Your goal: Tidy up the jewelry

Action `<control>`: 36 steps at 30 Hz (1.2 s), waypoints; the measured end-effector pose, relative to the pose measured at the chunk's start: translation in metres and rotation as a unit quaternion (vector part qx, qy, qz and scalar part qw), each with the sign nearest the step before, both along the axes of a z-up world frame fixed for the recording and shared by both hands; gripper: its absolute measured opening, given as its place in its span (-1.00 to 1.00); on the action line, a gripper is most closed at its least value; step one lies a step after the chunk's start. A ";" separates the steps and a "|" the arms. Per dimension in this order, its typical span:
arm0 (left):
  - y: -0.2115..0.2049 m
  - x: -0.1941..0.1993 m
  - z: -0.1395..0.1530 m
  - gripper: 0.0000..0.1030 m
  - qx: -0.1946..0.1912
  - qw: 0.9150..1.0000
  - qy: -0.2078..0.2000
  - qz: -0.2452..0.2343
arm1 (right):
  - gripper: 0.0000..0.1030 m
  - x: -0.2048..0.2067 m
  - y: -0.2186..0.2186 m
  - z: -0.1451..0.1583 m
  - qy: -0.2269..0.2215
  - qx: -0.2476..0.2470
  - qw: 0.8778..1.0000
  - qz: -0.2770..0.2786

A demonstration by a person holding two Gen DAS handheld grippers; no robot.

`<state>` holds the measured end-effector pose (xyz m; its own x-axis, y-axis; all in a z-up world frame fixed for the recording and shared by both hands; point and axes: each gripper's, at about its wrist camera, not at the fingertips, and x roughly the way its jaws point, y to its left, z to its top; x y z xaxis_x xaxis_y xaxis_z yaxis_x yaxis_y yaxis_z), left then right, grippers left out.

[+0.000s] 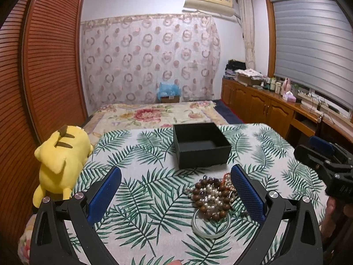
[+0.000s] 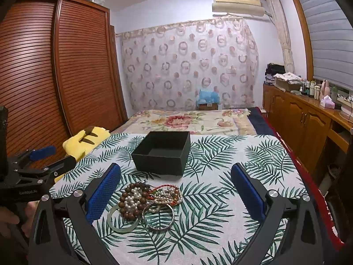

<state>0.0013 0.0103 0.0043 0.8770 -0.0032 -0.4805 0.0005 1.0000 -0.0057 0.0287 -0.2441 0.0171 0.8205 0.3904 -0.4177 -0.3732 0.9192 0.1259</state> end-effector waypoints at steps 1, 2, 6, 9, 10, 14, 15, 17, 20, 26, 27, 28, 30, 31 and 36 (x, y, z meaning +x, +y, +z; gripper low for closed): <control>-0.001 0.003 -0.006 0.86 0.000 1.000 0.005 -0.001 | 0.95 0.001 -0.001 -0.001 0.003 -0.001 1.000 0.000; 0.000 0.005 -0.011 0.86 0.000 1.000 0.009 -0.003 | 0.95 0.002 -0.002 -0.002 0.004 -0.002 1.000 0.000; 0.003 0.011 -0.021 0.86 0.001 1.000 0.023 -0.009 | 0.95 0.009 -0.003 -0.018 0.014 -0.009 1.000 0.006; 0.004 0.012 -0.027 0.86 -0.002 0.999 0.029 -0.013 | 0.95 0.013 -0.005 -0.024 0.020 -0.014 1.000 0.009; 0.004 0.013 -0.029 0.86 -0.003 0.999 0.031 -0.014 | 0.95 0.014 -0.004 -0.028 0.020 -0.015 1.000 0.012; 0.004 0.014 -0.033 0.86 -0.006 0.999 0.035 -0.026 | 0.95 0.017 -0.002 -0.038 0.027 -0.019 0.999 0.029; 0.003 0.015 -0.034 0.86 -0.005 0.999 0.037 -0.027 | 0.95 0.018 0.000 -0.040 0.028 -0.023 0.999 0.033; 0.004 0.017 -0.038 0.86 -0.006 0.999 0.042 -0.031 | 0.82 0.020 0.003 -0.045 0.035 -0.029 0.998 0.040; 0.004 0.019 -0.044 0.86 -0.005 0.998 0.049 -0.037 | 0.71 0.026 0.007 -0.056 0.055 -0.037 0.997 0.048; 0.006 0.024 -0.059 0.86 -0.006 0.997 0.070 -0.043 | 0.34 0.040 0.017 -0.081 0.104 -0.055 0.990 0.075; 0.007 0.025 -0.061 0.86 -0.008 0.996 0.074 -0.045 | 0.28 0.043 0.019 -0.088 0.116 -0.061 0.988 0.076; 0.008 0.025 -0.063 0.86 -0.009 0.996 0.076 -0.045 | 0.17 0.044 0.020 -0.091 0.124 -0.063 0.987 0.078; 0.009 0.027 -0.069 0.86 -0.013 0.995 0.082 -0.046 | 0.06 0.048 0.024 -0.101 0.144 -0.065 0.984 0.085; 0.010 0.028 -0.071 0.86 -0.016 0.995 0.085 -0.047 | -0.03 0.050 0.026 -0.105 0.152 -0.064 0.982 0.089; 0.010 0.032 -0.080 0.86 -0.025 0.994 0.096 -0.056 | -0.27 0.054 0.033 -0.116 0.170 -0.068 0.978 0.100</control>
<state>0.0329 0.0198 -0.0762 0.7625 -0.1244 -0.6349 0.1061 0.9921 -0.0670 0.0826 -0.2107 -0.0990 0.5389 0.4499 -0.7121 -0.5047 0.8493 0.1546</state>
